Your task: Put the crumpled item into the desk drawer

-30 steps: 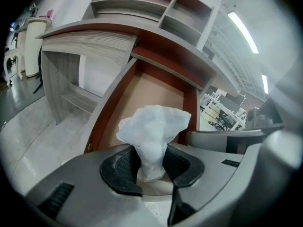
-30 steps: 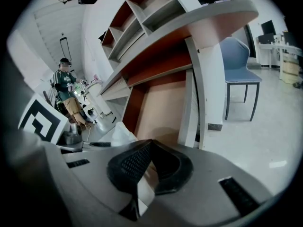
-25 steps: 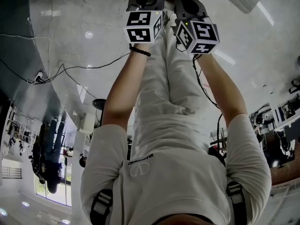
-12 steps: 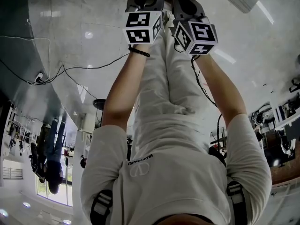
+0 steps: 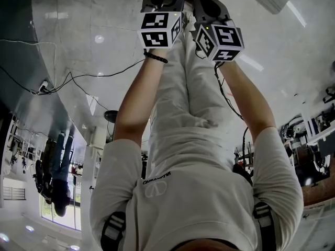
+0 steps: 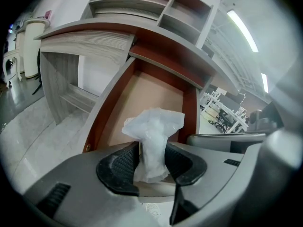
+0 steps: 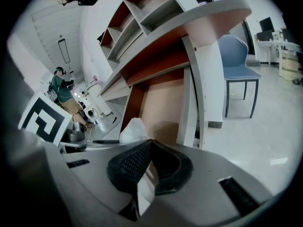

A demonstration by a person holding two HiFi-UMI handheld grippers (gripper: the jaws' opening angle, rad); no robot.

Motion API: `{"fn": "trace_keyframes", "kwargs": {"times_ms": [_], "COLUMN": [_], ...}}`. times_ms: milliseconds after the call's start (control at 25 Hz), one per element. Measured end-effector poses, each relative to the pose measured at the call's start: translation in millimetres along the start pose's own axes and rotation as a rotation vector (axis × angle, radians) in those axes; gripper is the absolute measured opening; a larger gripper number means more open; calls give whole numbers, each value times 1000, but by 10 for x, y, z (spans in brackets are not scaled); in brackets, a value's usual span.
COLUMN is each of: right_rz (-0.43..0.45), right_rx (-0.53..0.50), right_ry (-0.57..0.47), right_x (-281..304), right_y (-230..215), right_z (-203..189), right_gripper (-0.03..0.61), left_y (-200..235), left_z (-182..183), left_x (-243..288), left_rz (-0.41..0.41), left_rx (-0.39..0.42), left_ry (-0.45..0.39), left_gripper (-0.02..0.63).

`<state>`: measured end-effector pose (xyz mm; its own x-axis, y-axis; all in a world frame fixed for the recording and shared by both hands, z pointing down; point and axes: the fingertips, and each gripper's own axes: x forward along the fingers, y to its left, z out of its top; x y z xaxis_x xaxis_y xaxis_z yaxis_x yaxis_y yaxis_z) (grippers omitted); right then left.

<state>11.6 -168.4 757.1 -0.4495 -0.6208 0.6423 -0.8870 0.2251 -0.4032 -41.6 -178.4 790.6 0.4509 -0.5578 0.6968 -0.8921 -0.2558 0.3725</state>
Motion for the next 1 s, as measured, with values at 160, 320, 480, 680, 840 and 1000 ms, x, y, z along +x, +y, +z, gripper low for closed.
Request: {"fn": "trace_keyframes", "kwargs": {"times_ms": [160, 320, 480, 680, 840, 1000], "right_rz": [-1, 2, 0, -3, -3, -1], "right_rx": [3, 4, 7, 8, 11, 16], "right_ry": [-3, -3, -3, -5, -9, -9], "right_x": [5, -8, -34, -68, -96, -138], "right_y": [5, 7, 6, -3, -16, 2], "right_z": [-6, -5, -12, -21, 3, 9], "right_gripper": [-2, -2, -2, -2, -2, -2], "left_y": [7, -9, -26, -36, -50, -39], "left_z": [-7, 1, 5, 1, 21, 43], "left_x": [-5, 4, -4, -22, -21, -55], "left_rz": [-2, 0, -1, -1, 3, 4], "left_rx": [-1, 0, 4, -1, -8, -16], "left_ry": [-2, -2, 0, -6, -12, -19], "left_gripper": [161, 172, 184, 184, 184, 192]}}
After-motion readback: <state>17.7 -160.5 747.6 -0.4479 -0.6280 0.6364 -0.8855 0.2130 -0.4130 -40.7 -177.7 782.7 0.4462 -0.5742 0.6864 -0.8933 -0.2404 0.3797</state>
